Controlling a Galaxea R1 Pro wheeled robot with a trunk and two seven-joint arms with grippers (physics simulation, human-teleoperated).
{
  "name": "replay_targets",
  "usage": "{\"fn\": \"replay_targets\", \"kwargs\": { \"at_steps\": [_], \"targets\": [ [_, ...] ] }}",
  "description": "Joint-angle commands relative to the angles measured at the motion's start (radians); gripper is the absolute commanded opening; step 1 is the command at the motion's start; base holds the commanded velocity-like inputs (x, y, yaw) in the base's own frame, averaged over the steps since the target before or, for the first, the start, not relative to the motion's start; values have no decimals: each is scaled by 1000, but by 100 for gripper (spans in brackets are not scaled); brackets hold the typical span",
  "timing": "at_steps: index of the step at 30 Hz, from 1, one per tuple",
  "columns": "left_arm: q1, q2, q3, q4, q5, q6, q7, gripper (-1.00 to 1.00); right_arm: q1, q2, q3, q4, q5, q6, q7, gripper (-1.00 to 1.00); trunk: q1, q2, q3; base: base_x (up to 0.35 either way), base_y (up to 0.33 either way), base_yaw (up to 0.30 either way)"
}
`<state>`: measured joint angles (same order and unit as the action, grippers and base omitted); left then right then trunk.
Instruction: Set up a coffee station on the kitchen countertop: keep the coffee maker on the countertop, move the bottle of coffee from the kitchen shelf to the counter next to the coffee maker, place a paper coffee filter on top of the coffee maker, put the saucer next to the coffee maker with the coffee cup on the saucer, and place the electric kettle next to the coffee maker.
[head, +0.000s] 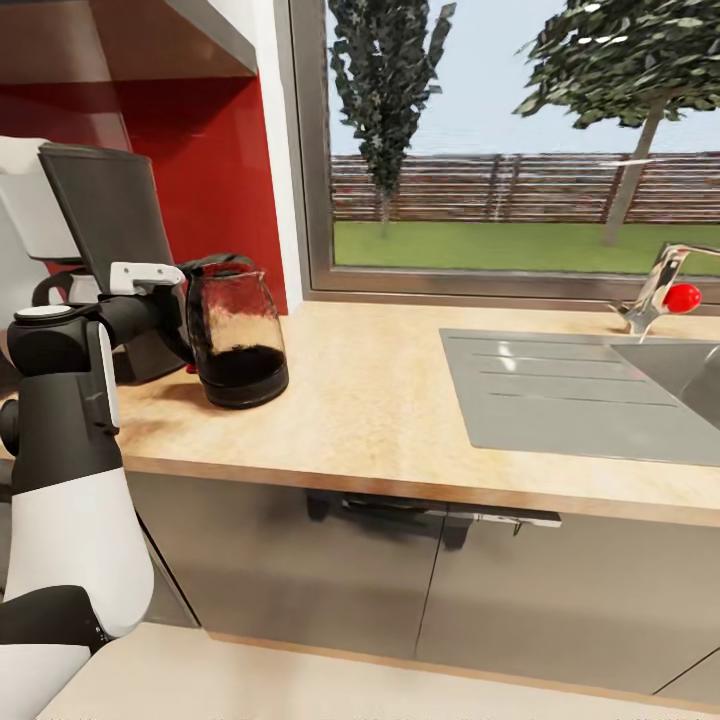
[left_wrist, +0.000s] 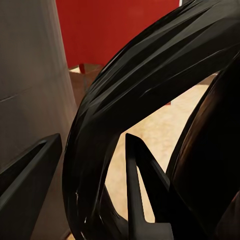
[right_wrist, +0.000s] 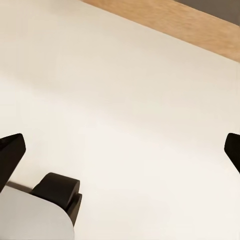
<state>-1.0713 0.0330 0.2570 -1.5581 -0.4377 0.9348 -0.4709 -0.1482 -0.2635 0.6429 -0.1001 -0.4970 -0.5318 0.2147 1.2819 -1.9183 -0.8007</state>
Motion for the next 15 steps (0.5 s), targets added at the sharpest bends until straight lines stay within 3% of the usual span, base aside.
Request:
{"fn": "replay_targets", "kwargs": {
  "at_steps": [1, 15],
  "targets": [
    [-1, 0, 1, -1, -8, 2, -11, -100, -1, 0, 3, 0, -11, -2, 8, 100, 0, 0, -2, 0, 0, 0],
    [-1, 1, 1, -2, -8, 2, -11, -100, -1, 0, 4, 0, -11, -2, 8, 100, 0, 0, -13, 0, 0, 0]
  ]
}}
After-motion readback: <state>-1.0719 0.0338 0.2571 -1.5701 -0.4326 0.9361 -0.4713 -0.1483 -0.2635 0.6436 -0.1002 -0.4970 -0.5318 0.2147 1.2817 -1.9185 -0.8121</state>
